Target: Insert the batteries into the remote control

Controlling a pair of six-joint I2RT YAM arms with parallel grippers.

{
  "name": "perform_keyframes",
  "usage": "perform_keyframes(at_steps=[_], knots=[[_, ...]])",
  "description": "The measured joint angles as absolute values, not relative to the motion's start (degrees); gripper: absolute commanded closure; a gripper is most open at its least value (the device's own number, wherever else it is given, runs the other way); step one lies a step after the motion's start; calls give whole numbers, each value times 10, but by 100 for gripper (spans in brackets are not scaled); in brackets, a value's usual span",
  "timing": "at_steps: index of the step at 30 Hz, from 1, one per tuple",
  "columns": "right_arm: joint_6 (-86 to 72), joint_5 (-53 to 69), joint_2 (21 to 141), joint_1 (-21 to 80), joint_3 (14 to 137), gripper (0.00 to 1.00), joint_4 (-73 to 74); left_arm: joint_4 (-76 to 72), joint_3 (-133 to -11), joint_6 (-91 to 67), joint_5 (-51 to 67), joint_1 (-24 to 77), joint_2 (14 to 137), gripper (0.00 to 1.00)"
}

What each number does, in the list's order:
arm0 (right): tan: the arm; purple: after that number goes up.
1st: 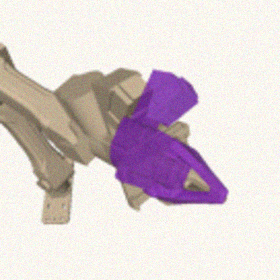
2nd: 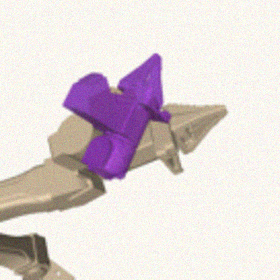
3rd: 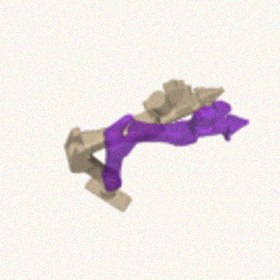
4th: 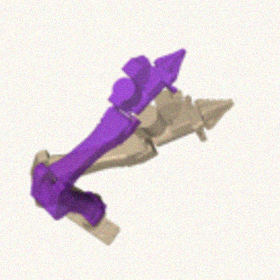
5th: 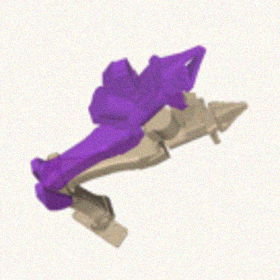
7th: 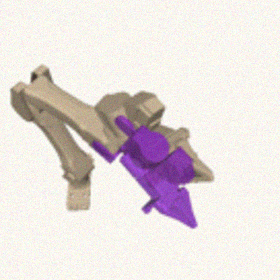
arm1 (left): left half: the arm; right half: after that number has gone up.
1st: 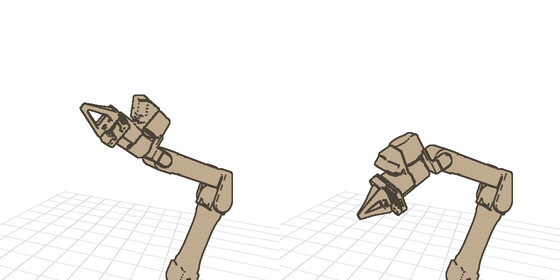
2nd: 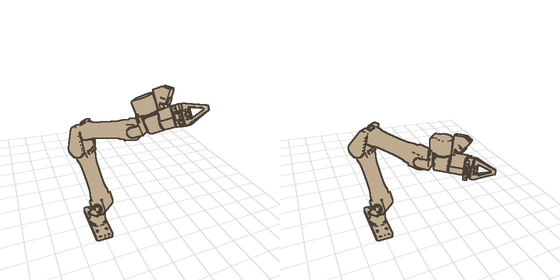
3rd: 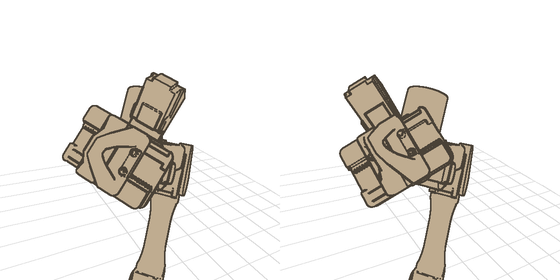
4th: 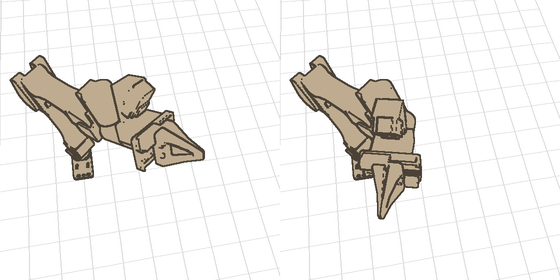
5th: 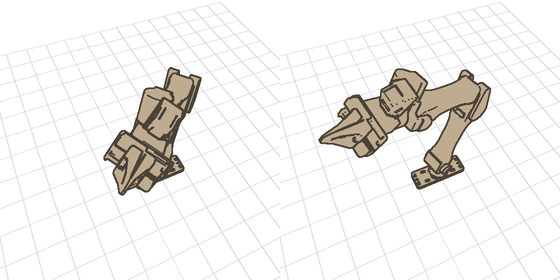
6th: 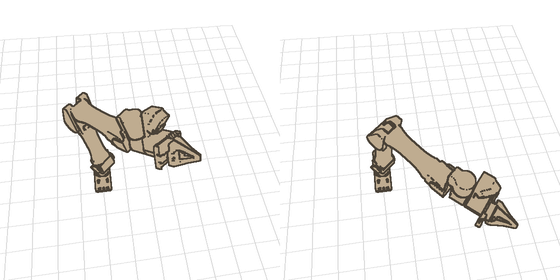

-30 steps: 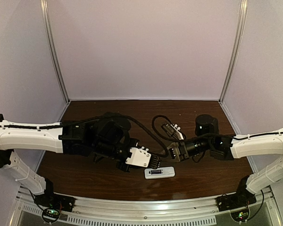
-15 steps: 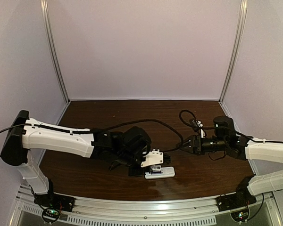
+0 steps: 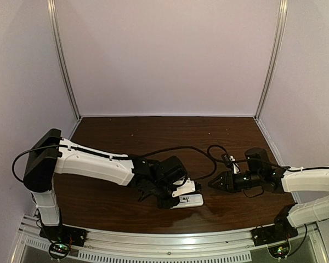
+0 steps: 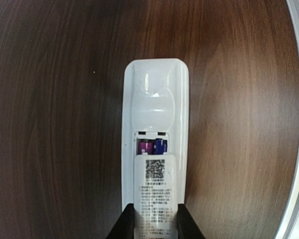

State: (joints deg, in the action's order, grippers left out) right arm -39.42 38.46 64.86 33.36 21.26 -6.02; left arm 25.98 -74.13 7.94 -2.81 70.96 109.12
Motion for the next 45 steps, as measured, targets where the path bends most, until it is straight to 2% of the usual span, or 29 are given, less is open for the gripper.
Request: perform_keyframes(at_steps=[37, 45], knots=[[-409, 393, 668, 294, 183, 47, -114, 288, -796, 93, -33, 710, 1147, 81], [-409, 400, 665, 291, 183, 47, -114, 292, -803, 101, -36, 710, 1155, 76]])
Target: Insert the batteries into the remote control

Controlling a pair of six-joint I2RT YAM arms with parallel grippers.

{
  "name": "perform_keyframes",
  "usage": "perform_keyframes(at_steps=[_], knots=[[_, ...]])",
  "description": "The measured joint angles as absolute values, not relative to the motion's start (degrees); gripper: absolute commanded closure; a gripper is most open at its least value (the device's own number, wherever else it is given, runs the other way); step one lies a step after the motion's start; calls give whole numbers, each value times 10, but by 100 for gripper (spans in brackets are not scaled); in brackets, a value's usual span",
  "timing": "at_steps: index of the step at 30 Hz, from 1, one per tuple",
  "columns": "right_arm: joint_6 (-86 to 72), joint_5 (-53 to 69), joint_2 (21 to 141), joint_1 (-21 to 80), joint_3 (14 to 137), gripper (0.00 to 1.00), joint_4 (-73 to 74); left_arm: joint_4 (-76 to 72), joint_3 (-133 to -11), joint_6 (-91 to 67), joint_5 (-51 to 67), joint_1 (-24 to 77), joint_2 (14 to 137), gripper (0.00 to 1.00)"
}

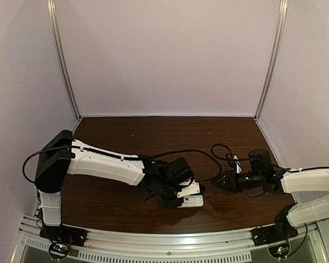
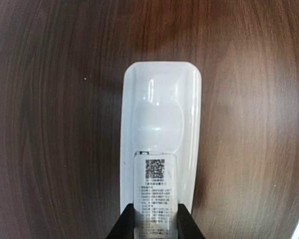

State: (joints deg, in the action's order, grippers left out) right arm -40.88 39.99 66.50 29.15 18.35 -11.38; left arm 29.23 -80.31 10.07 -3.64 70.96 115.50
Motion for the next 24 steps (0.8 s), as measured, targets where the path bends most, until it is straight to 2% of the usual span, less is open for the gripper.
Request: perform_keyframes(at_steps=[7, 24], knots=[[-409, 401, 662, 291, 183, 47, -114, 302, -812, 108, -36, 710, 1161, 65], [-406, 403, 660, 288, 183, 48, -114, 314, -814, 114, -33, 710, 1157, 53]])
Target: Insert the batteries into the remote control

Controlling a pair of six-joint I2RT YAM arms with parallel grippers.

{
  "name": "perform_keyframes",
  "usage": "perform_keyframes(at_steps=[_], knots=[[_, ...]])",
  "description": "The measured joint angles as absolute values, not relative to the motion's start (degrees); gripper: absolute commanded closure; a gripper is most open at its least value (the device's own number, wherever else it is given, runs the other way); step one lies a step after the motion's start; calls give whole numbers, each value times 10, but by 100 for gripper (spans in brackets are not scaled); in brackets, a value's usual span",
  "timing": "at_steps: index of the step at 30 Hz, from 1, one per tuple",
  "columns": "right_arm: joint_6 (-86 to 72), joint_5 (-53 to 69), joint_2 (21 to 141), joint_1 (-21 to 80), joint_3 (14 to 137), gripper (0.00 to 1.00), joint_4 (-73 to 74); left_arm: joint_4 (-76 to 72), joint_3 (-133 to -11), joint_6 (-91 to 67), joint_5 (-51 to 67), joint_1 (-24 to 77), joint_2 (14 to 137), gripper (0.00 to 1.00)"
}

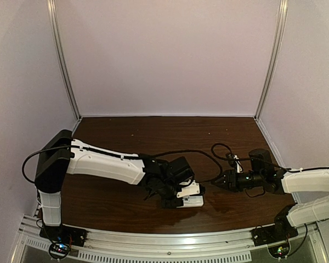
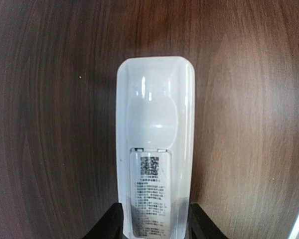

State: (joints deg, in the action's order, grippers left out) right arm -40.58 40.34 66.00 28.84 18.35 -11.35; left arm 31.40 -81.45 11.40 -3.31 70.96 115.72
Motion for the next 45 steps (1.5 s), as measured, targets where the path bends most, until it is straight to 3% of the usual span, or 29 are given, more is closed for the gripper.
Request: perform_keyframes(at_steps=[9, 17, 21, 45], knots=[[-401, 412, 658, 288, 183, 56, -113, 274, -793, 92, -26, 697, 1058, 54], [-392, 425, 663, 288, 172, 63, -108, 192, -676, 8, 6, 672, 970, 74], [-397, 434, 682, 296, 155, 64, -126, 160, -625, -35, 29, 669, 968, 79], [-441, 442, 784, 362, 143, 65, -247, 89, -592, -88, 80, 661, 996, 86]])
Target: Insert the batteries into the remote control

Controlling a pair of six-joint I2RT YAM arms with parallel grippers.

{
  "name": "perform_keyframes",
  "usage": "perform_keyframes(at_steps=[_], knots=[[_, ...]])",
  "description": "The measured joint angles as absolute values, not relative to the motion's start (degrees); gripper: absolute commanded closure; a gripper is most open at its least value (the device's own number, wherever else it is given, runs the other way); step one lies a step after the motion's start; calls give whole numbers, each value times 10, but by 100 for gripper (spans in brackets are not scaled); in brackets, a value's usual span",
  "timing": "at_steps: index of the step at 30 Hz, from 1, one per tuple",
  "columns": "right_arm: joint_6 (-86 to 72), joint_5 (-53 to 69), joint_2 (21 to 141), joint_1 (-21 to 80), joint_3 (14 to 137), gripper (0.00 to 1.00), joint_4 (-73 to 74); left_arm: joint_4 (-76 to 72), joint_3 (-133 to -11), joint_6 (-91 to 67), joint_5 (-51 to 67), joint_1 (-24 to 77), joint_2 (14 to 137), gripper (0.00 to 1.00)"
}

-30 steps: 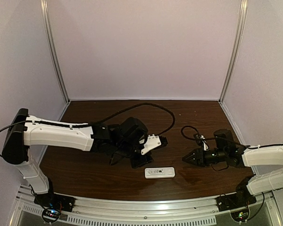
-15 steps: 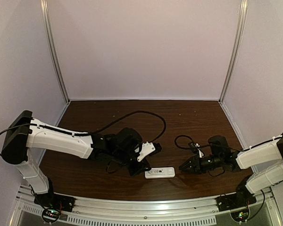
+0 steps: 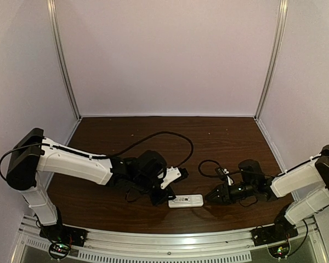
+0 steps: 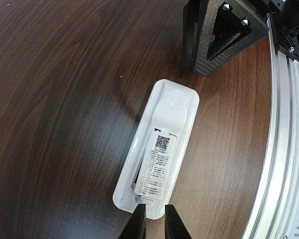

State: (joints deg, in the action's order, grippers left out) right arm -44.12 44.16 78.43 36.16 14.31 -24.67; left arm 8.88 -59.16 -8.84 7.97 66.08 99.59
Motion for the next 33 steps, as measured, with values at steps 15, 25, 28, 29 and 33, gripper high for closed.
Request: perform_keyframes(at_steps=[15, 25, 28, 29, 33], knots=[[-444, 444, 817, 368, 149, 66, -269, 90, -592, -79, 98, 656, 1027, 89], [-444, 449, 831, 370, 157, 66, -277, 88, -597, -69, 105, 654, 1034, 91], [-444, 450, 833, 370, 159, 66, -278, 88, -597, -67, 107, 653, 1038, 91], [-444, 450, 833, 370, 159, 66, -278, 88, -597, -65, 107, 653, 1040, 91], [-444, 450, 834, 371, 159, 66, -279, 89, -600, -62, 107, 652, 1043, 91]])
